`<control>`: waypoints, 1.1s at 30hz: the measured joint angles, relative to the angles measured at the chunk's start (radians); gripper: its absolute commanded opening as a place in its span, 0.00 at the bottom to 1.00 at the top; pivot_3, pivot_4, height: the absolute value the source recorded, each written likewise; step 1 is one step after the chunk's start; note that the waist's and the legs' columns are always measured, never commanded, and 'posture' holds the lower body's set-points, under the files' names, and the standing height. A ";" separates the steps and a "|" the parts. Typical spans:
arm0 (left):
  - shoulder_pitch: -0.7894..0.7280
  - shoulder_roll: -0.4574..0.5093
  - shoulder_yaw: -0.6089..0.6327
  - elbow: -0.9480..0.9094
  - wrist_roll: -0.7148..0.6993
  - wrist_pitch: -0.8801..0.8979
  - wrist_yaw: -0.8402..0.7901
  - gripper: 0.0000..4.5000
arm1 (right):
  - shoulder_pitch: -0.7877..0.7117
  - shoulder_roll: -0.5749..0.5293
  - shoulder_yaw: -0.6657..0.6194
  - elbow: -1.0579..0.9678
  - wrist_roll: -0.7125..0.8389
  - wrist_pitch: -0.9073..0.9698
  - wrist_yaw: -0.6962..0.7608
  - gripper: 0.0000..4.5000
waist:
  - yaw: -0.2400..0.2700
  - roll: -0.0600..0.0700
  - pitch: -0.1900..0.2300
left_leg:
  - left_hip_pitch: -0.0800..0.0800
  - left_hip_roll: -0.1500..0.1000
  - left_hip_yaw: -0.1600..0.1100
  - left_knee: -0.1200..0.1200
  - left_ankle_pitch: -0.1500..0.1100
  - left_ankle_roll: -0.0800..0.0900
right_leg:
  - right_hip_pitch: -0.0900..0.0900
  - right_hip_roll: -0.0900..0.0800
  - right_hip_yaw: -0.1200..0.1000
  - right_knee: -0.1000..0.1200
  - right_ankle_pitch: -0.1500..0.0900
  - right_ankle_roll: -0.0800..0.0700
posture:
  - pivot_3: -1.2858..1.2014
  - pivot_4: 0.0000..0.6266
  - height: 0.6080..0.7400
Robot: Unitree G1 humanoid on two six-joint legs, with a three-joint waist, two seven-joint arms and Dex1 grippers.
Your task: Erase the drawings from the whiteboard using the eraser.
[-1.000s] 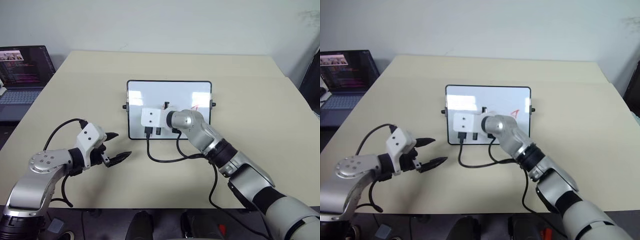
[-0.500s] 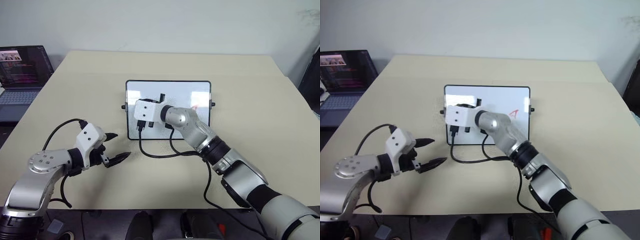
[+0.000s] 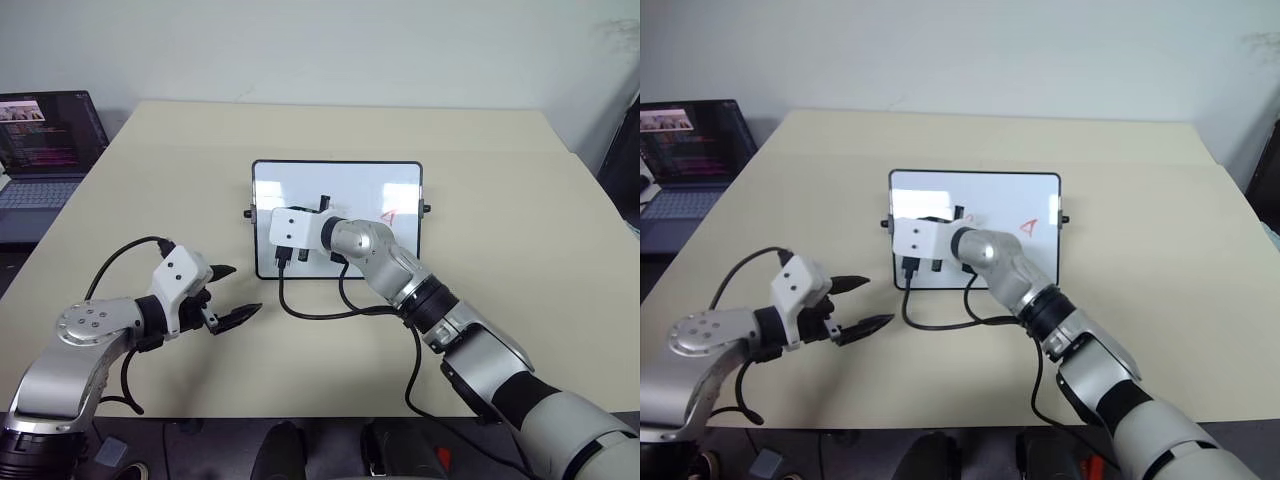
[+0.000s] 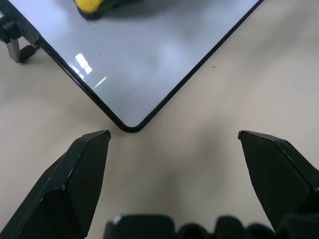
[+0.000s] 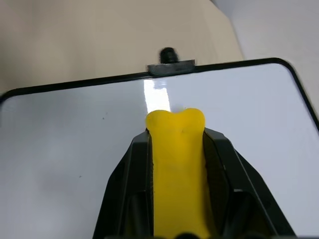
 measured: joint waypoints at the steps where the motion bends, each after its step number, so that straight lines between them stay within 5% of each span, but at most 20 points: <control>1: -0.003 0.000 0.000 0.000 -0.001 -0.001 0.000 1.00 | 0.013 0.000 0.008 -0.013 0.001 0.006 0.022 0.23 | 0.000 0.000 0.000 | 0.000 0.000 0.000 0.000 0.000 0.000 | 0.000 0.000 0.000 0.000 0.000 0.000 | 0.52 0.24 1.00; 10: -0.031 -0.004 -0.001 0.003 -0.006 -0.008 -0.013 1.00 | 0.120 0.003 -0.065 -0.192 0.098 0.092 0.106 0.23 | 0.003 0.000 0.000 | -0.001 0.000 -0.001 0.000 0.000 0.000 | 0.000 0.000 -0.001 0.000 0.000 0.000 | 0.52 0.24 1.00; 22: -0.191 -0.074 -0.024 0.017 -0.056 -0.044 -0.023 1.00 | 0.455 -0.135 -0.238 -0.869 0.301 0.520 0.183 0.23 | 0.004 0.001 0.000 | -0.002 0.000 -0.002 0.001 0.000 0.000 | 0.000 0.001 -0.001 -0.001 0.000 0.000 | 0.52 0.24 1.00; 33: -0.269 -0.080 -0.083 0.128 -0.040 -0.049 -0.041 1.00 | 0.496 -0.191 -0.245 -0.883 0.322 0.562 0.088 0.22 | -0.010 0.001 0.001 | -0.001 0.000 0.000 0.000 0.000 0.000 | 0.000 0.005 0.001 -0.001 0.000 0.001 | 0.52 0.24 1.00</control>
